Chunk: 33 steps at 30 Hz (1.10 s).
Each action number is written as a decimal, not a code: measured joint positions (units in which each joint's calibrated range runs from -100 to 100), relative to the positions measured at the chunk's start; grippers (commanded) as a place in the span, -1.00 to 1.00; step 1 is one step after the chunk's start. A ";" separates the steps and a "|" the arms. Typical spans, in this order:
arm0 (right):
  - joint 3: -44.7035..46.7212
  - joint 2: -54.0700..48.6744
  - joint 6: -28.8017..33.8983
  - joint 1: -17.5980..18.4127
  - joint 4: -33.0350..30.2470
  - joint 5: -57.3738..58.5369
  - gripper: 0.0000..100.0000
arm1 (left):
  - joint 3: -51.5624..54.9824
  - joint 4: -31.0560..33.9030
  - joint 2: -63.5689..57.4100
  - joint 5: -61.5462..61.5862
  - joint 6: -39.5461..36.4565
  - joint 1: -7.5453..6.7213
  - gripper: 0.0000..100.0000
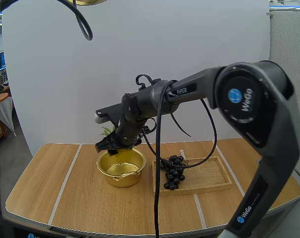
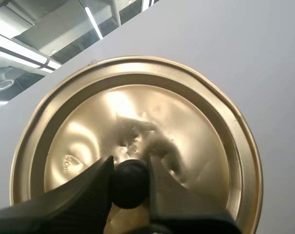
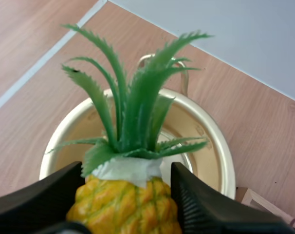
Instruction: Open the pot, put the pineapple inside, and close it
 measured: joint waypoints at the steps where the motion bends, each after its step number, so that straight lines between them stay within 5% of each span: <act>1: -1.30 2.47 0.32 -1.01 0.25 0.62 -1.00 | 0.00 0.00 0.00 0.00 0.00 0.00 -1.00; 23: -2.44 14.15 -0.47 -1.32 -0.32 0.58 -0.95 | 0.00 0.00 0.00 0.00 0.00 0.00 -1.00; 25: -2.44 14.61 -0.47 -1.32 -0.85 0.58 -0.44 | 0.00 0.00 0.00 0.00 0.00 0.00 -1.00; 27: -2.44 14.93 -0.47 -1.39 -0.85 0.58 0.22 | 0.00 0.00 0.00 0.00 0.00 0.00 -1.00; 28: -2.44 15.20 -0.47 -1.39 -0.85 0.58 0.79 | 0.00 0.00 0.00 0.00 0.00 0.00 -1.00; 29: -2.44 15.33 -0.47 -1.60 -0.85 0.58 1.00 | 0.00 0.00 0.00 0.00 0.00 0.00 -1.00; 33: -2.44 15.33 -0.47 -2.47 -0.85 0.58 1.00 | 0.00 0.00 0.00 0.00 0.00 0.00 -1.00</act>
